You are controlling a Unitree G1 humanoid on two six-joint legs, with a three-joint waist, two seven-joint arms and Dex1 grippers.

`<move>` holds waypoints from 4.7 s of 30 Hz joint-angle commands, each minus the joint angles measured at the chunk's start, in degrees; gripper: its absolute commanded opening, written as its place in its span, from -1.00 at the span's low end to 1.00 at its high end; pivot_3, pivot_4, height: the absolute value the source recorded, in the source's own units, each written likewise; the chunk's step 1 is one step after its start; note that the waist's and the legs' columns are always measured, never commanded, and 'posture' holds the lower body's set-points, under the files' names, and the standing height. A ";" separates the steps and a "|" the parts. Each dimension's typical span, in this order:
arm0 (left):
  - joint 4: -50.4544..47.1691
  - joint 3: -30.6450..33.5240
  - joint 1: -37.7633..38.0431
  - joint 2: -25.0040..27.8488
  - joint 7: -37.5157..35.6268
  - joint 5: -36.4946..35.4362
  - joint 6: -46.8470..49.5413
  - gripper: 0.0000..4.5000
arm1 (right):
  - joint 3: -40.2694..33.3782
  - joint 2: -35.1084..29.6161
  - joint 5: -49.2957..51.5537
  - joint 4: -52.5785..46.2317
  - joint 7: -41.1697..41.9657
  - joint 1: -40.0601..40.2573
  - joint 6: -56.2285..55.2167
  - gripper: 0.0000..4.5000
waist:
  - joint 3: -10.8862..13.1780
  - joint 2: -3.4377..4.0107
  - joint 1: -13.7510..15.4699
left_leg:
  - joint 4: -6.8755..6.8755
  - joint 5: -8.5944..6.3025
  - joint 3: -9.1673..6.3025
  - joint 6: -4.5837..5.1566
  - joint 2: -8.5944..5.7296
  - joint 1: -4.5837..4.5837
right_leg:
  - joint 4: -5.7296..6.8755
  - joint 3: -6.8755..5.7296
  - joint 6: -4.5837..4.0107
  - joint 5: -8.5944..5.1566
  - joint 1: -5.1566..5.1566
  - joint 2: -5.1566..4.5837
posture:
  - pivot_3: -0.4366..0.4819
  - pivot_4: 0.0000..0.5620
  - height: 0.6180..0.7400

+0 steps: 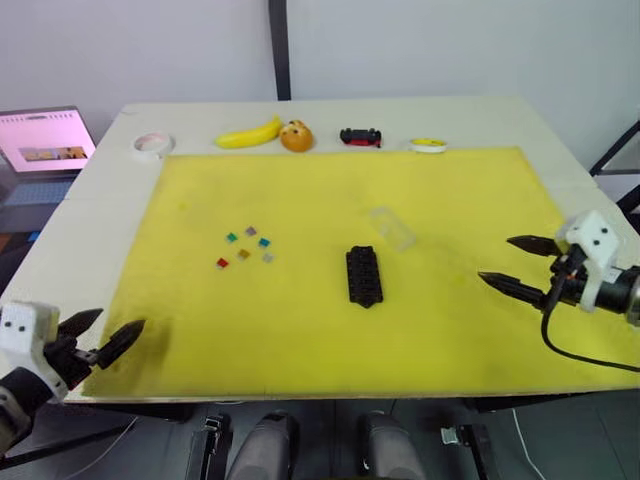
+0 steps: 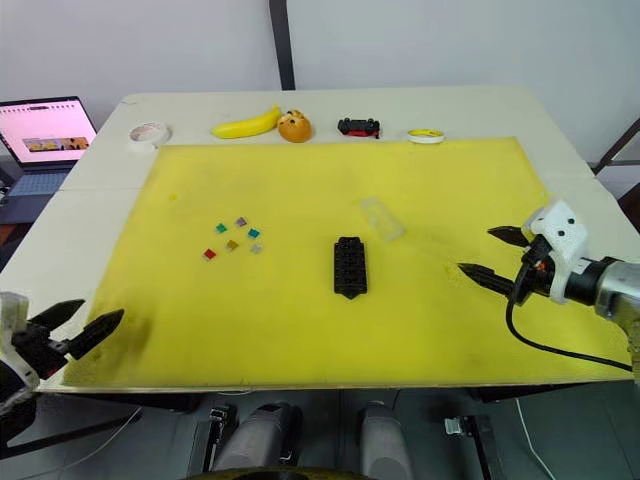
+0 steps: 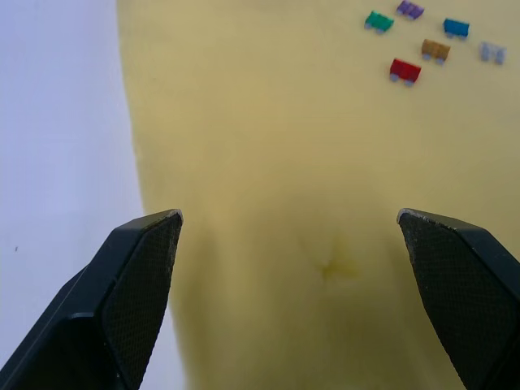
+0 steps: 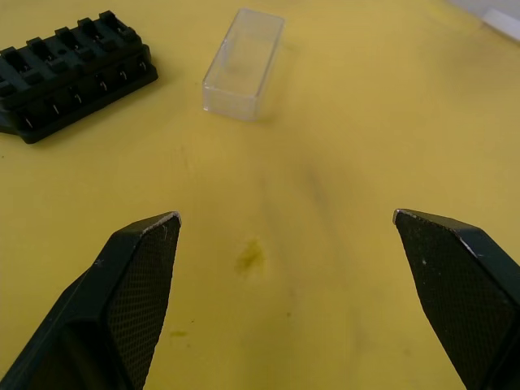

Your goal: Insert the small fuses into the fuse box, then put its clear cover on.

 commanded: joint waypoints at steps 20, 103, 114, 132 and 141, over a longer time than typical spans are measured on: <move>-0.08 -1.21 -1.20 1.98 -1.37 1.97 -0.06 1.00 | -0.23 0.30 0.55 -2.05 -2.41 -2.80 -0.60 0.98 | 0.00 0.00 -0.02 | -0.01 0.00 -0.01 0.00 0.01 -0.01 | -0.02 0.00 -0.01 -0.01 -0.01 -0.01 | -0.05 -0.47 1.00; 38.43 -15.45 -42.48 -12.21 48.04 -58.29 30.22 1.00 | 31.13 20.42 -0.11 -18.71 -13.40 -25.88 13.09 0.98 | -0.17 0.22 1.82 | 0.01 0.18 -0.37 -0.30 -0.29 -0.05 | 0.22 -0.04 0.03 0.03 -0.13 0.07 | -0.05 -0.47 1.00; 39.19 -15.02 -43.37 -13.81 48.37 -54.79 30.56 0.43 | 30.58 20.00 -0.25 -18.90 -13.12 -25.72 13.75 1.00 | -0.17 0.21 1.80 | 0.01 0.18 -0.39 -0.31 -0.36 -0.05 | 0.21 -0.06 0.03 0.03 -0.10 0.01 | -0.05 -0.47 1.00; 36.96 -11.62 -41.27 -15.44 48.79 -52.33 30.23 -0.98 | 30.57 18.49 -0.13 -18.92 -11.55 -25.74 13.52 1.00 | -0.17 0.23 1.38 | -0.04 0.17 -0.34 -0.30 -0.32 -0.05 | 0.17 -0.08 0.04 0.03 -0.15 0.00 | -0.05 -0.47 1.00; 31.75 -7.45 -40.58 -9.65 50.60 -59.90 31.52 -0.98 | 27.94 18.45 2.54 -20.15 -12.12 -24.46 15.45 1.00 | -0.10 0.10 -0.29 | -0.25 0.18 -0.34 -0.31 -0.21 -0.05 | 0.17 -0.05 0.04 0.03 -0.27 0.07 | -0.05 -0.47 1.00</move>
